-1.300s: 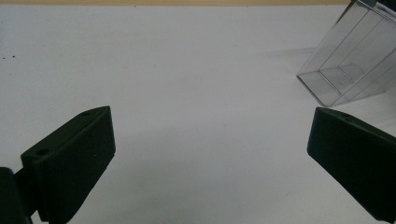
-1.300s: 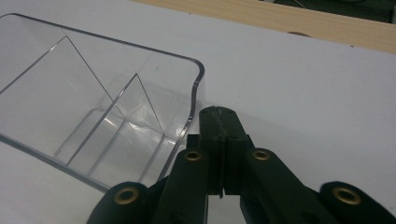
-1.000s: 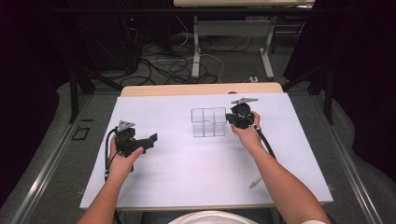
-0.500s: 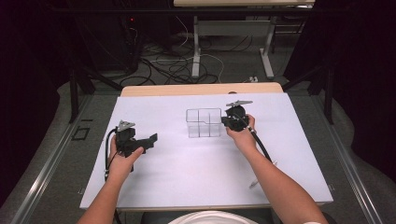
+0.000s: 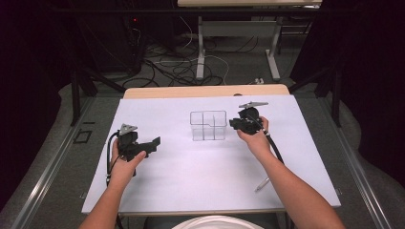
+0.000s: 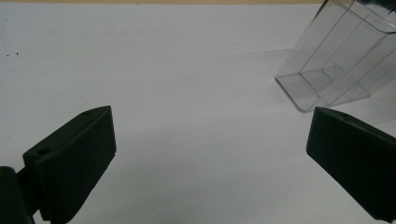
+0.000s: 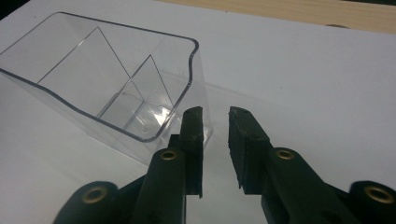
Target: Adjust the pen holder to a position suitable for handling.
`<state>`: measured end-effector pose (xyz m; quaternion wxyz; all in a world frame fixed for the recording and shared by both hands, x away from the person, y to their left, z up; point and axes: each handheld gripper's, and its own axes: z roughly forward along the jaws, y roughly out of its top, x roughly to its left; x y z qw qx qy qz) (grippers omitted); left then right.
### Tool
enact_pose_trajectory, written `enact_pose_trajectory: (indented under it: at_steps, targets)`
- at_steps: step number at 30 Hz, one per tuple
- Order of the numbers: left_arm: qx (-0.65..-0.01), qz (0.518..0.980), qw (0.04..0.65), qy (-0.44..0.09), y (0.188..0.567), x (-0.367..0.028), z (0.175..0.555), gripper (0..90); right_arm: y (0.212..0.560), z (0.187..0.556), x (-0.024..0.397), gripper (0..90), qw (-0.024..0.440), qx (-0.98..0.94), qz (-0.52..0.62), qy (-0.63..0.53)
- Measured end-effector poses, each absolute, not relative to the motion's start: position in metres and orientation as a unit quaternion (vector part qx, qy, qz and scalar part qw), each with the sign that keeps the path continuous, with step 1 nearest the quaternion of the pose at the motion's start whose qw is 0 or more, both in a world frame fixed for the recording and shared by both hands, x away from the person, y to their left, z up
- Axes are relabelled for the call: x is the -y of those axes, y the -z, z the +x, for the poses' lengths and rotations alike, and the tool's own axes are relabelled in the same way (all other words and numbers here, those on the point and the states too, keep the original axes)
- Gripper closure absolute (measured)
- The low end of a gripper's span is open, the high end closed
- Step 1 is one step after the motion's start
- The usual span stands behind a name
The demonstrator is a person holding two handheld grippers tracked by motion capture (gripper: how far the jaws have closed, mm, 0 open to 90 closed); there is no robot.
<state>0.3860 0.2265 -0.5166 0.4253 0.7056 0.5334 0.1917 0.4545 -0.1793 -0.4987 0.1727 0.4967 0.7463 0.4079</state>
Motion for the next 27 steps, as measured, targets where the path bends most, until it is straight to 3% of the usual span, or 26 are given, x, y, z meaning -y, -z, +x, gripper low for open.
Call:
enact_pose_trajectory:
  at_steps: [22, 27]
  targets:
    - [-0.533, 0.708, 0.424, -0.188, 0.518, -0.222, 0.386, 2.2, 0.49, 0.421, 0.217, 39.4, 0.148, -0.757, 0.441, -0.46]
    - [-0.533, 0.71, 0.421, -0.187, 0.518, -0.223, 0.385, 2.1, 0.486, 0.417, 0.222, 36.8, 0.135, -0.776, 0.432, -0.439]
